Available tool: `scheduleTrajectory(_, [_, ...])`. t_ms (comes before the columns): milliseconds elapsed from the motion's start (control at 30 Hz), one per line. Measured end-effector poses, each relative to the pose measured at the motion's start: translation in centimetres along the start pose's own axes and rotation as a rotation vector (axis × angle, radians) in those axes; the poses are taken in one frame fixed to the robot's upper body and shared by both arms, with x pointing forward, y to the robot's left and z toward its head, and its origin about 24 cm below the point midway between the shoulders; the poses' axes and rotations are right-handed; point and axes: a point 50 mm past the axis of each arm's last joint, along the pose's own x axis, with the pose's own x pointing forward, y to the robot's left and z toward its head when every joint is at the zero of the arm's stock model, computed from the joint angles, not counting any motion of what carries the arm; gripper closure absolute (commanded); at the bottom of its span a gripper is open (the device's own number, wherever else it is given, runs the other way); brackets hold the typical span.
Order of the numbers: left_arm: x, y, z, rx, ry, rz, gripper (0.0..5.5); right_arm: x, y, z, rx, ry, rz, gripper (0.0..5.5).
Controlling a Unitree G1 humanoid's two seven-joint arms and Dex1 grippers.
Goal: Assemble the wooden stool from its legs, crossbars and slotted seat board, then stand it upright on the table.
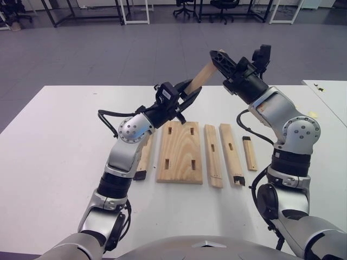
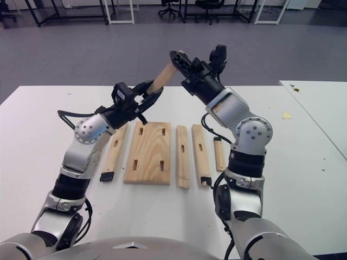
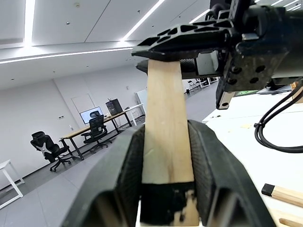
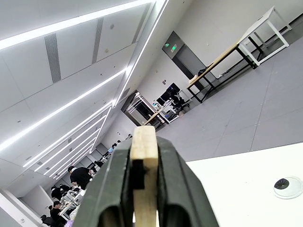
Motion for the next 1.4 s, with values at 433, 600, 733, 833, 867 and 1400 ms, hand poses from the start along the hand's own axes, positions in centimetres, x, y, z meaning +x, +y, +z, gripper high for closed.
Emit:
scheduleTrajectory(433, [-2.7,1.8,-1.7,-0.037,0.100,0.197,2.63,-9.3,-3.8,-1.2,-0.394,-0.213,-0.495,5.08])
scheduleTrajectory(600, [-5.2,4.2,-2.1,-0.055,0.136,0.403,2.63,-11.3,-5.3,-5.1,-0.372,-0.174,-0.545,5.08])
scheduleTrajectory(733, [-5.8,4.8,-2.2,-0.071,0.143,0.453,2.63,-11.8,-6.2,-7.0,-0.349,-0.191,-0.577,5.08])
scheduleTrajectory(833, [-5.8,4.8,-2.3,-0.078,0.146,0.455,2.63,-11.8,-6.8,-7.9,-0.343,-0.188,-0.586,5.08])
scheduleTrajectory(867, [-5.8,4.8,-2.4,-0.079,0.147,0.455,2.63,-11.7,-6.9,-8.3,-0.335,-0.182,-0.581,5.08])
scheduleTrajectory(1400, [-5.7,4.5,-2.6,-0.076,0.165,0.425,2.63,-12.7,-8.0,-10.3,-0.336,-0.232,-0.598,5.08])
